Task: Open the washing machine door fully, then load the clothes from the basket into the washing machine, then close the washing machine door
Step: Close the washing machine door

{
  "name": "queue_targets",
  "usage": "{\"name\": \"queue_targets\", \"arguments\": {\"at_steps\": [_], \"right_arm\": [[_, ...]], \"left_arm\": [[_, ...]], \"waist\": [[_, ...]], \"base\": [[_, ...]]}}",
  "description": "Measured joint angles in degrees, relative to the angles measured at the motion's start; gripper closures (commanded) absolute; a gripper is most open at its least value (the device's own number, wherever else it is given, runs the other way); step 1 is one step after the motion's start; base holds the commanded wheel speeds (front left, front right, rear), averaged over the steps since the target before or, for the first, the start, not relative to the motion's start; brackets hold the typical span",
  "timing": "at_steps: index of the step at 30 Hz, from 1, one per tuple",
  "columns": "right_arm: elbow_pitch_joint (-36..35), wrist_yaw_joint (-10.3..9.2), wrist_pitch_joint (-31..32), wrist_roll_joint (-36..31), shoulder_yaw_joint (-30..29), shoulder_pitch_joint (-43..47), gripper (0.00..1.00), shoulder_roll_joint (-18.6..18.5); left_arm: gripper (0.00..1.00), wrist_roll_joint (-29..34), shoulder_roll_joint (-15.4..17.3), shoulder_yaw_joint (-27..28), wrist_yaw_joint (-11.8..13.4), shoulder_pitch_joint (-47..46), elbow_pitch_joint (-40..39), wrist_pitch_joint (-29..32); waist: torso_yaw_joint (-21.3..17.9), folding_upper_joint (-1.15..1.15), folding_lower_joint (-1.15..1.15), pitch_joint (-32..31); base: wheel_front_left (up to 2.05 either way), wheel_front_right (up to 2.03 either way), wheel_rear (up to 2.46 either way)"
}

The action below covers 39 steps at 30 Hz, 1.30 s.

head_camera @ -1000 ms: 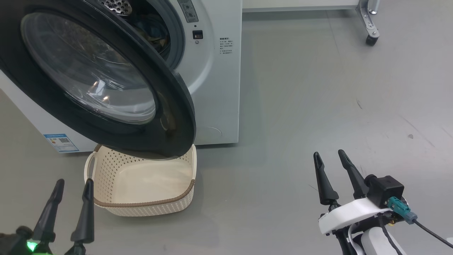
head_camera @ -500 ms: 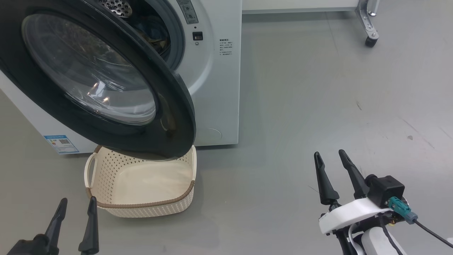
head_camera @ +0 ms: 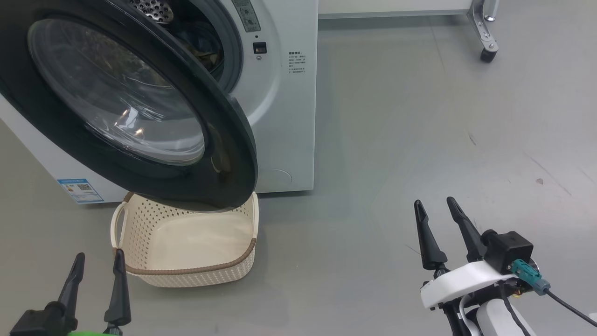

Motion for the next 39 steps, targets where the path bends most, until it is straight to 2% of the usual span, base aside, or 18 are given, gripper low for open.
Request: {"name": "queue_targets", "arguments": {"at_steps": [18, 19, 20, 22, 29, 39], "right_arm": [[0.31, -0.02, 0.0, -2.87, 0.12, 0.01, 0.0, 0.0], [0.37, -0.08, 0.0, -2.98, 0.12, 0.01, 0.15, -0.02], [0.52, -0.09, 0.0, -3.59, 0.13, 0.01, 0.51, -0.11], [0.75, -0.57, 0.0, -4.24, 0.11, 0.01, 1.0, -0.3], [0.78, -1.23, 0.0, -4.93, -0.02, 0.03, 1.0, -0.44], [-12.94, -0.96, -0.04, -8.81, -0.44, -3.87, 1.0, -0.49]], "left_arm": [[0.0, 3.56, -2.05, 2.37, -0.57, -0.33, 1.18, 0.0], [0.0, 3.74, -2.11, 2.42, -0.57, -0.37, 1.23, 0.0], [0.0, 3.86, -2.15, 2.44, -0.57, -0.46, 1.31, 0.0], [0.0, 4.01, -2.25, 2.48, -0.58, -0.57, 1.37, 0.0], [0.0, 4.8, -2.45, 2.91, -0.59, -0.62, 1.45, 0.0], [0.0, 5.94, -3.42, 3.07, -0.65, -1.98, 1.32, 0.0]], "waist": [[0.12, 0.0, 0.0, -0.17], [0.14, 0.0, 0.0, -0.19], [0.17, 0.0, 0.0, -0.22], [0.23, 0.0, 0.0, -0.28], [0.46, 0.0, 0.0, -0.26], [1.26, 0.0, 0.0, 1.08]], "base": [[0.0, 0.0, 0.0], [0.0, 0.0, 0.0], [0.0, 0.0, 0.0], [0.0, 0.0, 0.0], [0.0, 0.0, 0.0], [0.0, 0.0, 0.0]]}}
